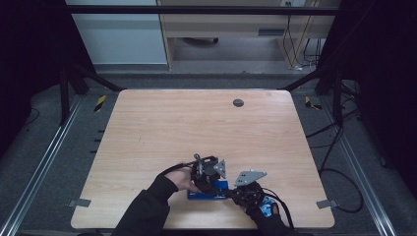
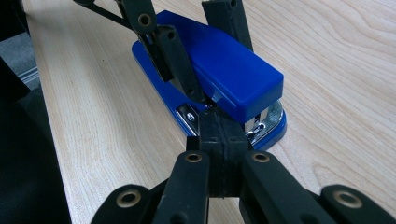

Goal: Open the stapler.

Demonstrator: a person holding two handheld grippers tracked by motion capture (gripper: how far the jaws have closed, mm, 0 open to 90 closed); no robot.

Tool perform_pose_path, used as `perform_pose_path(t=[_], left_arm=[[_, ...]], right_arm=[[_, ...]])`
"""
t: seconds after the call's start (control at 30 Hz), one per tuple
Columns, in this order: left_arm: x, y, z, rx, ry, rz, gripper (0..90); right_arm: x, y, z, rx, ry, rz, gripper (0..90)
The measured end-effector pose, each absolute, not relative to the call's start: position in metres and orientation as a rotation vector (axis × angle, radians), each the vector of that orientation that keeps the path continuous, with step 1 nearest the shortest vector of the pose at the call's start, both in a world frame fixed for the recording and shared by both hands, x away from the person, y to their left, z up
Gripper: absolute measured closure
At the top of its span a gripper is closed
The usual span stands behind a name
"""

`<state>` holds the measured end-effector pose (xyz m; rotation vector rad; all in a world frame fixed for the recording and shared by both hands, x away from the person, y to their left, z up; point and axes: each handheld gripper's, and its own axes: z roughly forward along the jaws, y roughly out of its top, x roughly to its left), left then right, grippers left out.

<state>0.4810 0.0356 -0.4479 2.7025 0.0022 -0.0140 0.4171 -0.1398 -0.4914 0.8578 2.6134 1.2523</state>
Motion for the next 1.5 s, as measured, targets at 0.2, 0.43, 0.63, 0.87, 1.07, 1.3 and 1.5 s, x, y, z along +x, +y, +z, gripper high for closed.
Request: perform_pose_path(t=[0.2,0.43,0.63,0.87,1.07,1.3,1.5], left_arm=[[0.481,0.033,-0.446,2.726,0.001,-0.019,65.0],[0.482,0.032,-0.446,2.731,0.015,-0.02,65.7],[0.482,0.032,-0.446,2.735,0.012,-0.017,65.4],[0.482,0.031,-0.446,2.743,0.01,-0.014,65.3],[0.481,0.035,-0.446,2.709,0.012,-0.011,65.9],[0.481,0.04,-0.448,2.658,0.026,-0.022,66.1],[0.479,0.041,-0.448,2.644,0.027,-0.013,66.1]], right_arm=[[0.417,-0.139,-0.492,0.854,2.608,1.255,90.0],[0.416,-0.139,-0.491,0.848,2.605,1.236,90.0],[0.415,-0.139,-0.49,0.846,2.599,1.22,90.0],[0.416,-0.14,-0.491,0.85,2.593,1.231,90.0],[0.415,-0.139,-0.491,0.859,2.587,1.233,90.0],[0.414,-0.14,-0.491,0.87,2.583,1.234,90.0],[0.414,-0.14,-0.491,0.868,2.586,1.233,90.0]])
